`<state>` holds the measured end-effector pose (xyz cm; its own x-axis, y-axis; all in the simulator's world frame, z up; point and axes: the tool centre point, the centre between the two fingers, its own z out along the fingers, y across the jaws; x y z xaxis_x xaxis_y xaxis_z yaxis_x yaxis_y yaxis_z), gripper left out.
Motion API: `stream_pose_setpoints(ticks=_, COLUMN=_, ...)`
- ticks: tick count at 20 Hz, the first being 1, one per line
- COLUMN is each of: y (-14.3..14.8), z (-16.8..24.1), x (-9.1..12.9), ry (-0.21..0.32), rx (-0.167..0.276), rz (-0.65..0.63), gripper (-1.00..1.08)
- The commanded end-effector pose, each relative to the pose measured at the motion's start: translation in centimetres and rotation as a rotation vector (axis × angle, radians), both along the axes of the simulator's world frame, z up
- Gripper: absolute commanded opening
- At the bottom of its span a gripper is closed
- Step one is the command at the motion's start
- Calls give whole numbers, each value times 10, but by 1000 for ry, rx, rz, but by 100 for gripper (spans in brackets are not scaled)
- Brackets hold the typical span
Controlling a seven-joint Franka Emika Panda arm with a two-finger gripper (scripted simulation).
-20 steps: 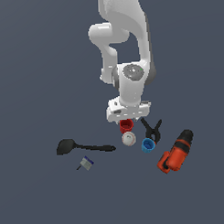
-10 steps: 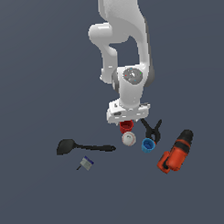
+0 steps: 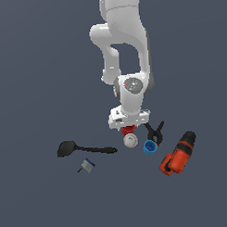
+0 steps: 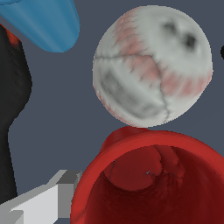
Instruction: Pick up a designated object from a clutter of objects.
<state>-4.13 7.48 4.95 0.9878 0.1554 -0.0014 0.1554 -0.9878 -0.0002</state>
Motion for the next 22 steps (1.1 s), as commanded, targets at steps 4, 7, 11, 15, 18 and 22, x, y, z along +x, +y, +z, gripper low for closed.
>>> stream_pose_setpoints(ticks=4, y=0, z=-2, x=0, ry=-1, rx=0, rz=0, gripper=-100)
stream_pose_setpoints(ticks=7, y=0, z=-2, x=0, ry=-1, rx=0, rz=0, gripper=-100)
stream_pose_setpoints(ticks=11, y=0, z=-2, x=0, ry=-1, rx=0, rz=0, gripper=-100)
stream_pose_setpoints(ticks=15, y=0, z=1, x=0, ry=-2, rx=0, rz=0, gripper=-100)
stream_pose_setpoints(ticks=18, y=0, z=7, x=-2, ry=-2, rx=0, rz=0, gripper=-100)
stream_pose_setpoints(ticks=22, y=0, z=20, x=-5, ry=-2, rx=0, rz=0, gripper=-100)
